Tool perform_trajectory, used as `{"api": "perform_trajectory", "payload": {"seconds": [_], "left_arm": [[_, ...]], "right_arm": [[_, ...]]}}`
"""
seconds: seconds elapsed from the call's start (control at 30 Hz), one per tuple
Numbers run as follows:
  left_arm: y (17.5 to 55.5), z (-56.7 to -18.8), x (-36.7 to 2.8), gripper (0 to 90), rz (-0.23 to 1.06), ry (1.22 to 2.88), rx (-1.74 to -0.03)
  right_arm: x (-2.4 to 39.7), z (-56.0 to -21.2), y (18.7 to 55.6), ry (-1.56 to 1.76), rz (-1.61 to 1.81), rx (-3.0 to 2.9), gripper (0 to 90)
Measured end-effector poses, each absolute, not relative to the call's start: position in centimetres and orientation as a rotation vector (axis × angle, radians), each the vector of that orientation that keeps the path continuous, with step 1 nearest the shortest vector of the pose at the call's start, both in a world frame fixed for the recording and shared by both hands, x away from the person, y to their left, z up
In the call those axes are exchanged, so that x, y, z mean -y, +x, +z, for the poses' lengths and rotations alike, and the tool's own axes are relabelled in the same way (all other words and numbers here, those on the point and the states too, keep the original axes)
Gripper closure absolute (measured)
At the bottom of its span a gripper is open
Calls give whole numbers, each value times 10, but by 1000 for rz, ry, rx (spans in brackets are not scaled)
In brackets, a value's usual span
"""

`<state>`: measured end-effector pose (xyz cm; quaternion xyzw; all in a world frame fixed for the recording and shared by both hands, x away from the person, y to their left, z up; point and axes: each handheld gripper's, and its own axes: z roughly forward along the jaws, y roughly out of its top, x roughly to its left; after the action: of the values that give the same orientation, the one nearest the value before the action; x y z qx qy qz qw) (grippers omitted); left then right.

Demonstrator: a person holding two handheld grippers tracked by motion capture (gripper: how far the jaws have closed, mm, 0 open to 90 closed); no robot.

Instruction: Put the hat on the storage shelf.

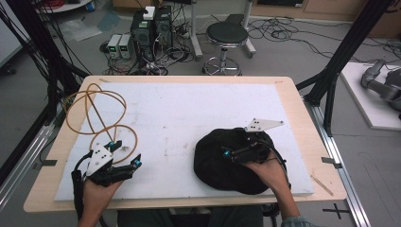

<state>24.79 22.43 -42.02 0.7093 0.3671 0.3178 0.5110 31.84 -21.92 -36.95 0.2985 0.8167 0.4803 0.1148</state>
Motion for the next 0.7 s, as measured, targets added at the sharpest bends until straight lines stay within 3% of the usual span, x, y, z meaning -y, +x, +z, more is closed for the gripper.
{"api": "perform_trajectory", "payload": {"seconds": [0.3,0.33,0.43,0.7], "left_arm": [[248,-420,-225,180,764,1707,-883],[248,-420,-225,180,765,1711,-882],[248,-420,-225,180,764,1709,-882],[247,-420,-225,181,765,1709,-882]], "right_arm": [[207,-374,317,848,1260,-2427,94],[206,-375,317,847,1256,-2452,167],[206,-375,317,834,1249,-2450,196],[206,-376,317,837,1216,-2480,400]]}}
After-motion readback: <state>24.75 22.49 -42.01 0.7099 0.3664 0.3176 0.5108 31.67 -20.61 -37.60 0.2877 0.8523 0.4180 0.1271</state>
